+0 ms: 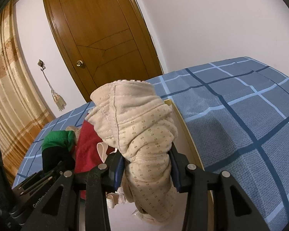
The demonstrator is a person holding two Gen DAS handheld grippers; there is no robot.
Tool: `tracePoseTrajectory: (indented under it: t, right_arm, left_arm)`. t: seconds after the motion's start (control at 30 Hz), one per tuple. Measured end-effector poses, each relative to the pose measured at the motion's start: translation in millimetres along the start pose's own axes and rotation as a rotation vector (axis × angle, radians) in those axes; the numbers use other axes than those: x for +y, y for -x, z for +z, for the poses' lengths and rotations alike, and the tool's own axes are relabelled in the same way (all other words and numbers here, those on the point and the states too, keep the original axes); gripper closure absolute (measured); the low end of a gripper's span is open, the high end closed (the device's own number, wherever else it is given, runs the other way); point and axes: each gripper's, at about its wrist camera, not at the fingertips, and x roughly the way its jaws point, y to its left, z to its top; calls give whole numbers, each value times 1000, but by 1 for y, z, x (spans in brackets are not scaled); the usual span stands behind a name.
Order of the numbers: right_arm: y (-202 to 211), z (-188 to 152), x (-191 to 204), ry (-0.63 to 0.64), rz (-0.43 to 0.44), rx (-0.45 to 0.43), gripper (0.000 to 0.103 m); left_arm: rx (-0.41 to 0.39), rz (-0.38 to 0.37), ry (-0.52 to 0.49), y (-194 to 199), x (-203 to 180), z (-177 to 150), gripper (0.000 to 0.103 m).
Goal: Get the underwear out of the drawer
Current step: 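Lower both items into the tray and open both grippers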
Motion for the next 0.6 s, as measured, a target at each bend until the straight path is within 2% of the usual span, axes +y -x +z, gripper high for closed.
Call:
tracePoseTrajectory:
  t: [0.2,0.33,0.43,0.53,0.6]
  right_arm:
    - [-4,2,-1,-6,-9,27,59]
    - [-6,0,1,1,-13,38,55]
    - [-7,-1,3,15,-21,51,45]
    - [-5,-3,-1,1,8,59,41]
    - [-1,-5,-8,-35,42,41,38]
  left_arm:
    - [21,26,-4,-5,-1,1,73]
    - [38,22,19,-7,3,1,58]
    - [31,8,41,-4,6,0,46]
    - [6,-13,37,4,5,-3,31]
    - [-43,-17,38,15,4,-5,21]
